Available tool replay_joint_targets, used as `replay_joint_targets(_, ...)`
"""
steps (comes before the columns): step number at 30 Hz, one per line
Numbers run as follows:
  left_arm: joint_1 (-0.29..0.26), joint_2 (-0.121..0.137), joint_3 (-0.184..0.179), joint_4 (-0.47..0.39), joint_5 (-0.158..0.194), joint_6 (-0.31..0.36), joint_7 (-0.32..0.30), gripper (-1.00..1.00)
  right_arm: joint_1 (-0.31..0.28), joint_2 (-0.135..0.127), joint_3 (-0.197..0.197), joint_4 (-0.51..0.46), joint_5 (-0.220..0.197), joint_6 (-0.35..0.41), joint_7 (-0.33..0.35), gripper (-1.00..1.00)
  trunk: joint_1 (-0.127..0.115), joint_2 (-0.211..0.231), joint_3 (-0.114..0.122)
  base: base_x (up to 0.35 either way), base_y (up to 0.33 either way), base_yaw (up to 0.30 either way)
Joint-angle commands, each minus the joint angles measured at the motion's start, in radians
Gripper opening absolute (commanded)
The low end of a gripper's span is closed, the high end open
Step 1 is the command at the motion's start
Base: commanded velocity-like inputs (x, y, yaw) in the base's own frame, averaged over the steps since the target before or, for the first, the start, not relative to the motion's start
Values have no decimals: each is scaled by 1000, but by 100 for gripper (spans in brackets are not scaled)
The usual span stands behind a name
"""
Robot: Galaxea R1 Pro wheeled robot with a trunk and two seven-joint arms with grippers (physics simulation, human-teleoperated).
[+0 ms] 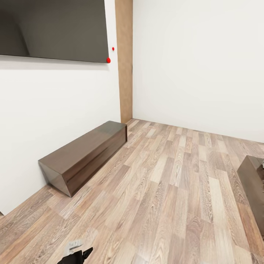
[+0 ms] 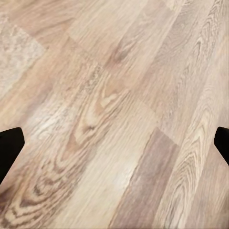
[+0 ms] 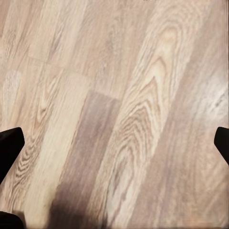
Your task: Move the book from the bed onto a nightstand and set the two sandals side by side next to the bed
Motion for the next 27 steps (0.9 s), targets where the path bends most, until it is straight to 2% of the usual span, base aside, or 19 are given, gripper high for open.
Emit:
replay_joint_targets(1,0,0,2,1,4,0,-4,100,-1,0,-8,0,11,-3,4,100,0,0,-1,3,0,-180)
replay_joint_targets(16,0,1,2,1,4,0,-4,100,-1,0,-8,0,11,-3,4,100,0,0,-1,2,0,-182)
replay_joint_targets(27,0,1,2,1,4,0,-4,100,-1,1,-8,0,11,-3,4,100,0,0,-1,164,0,-184)
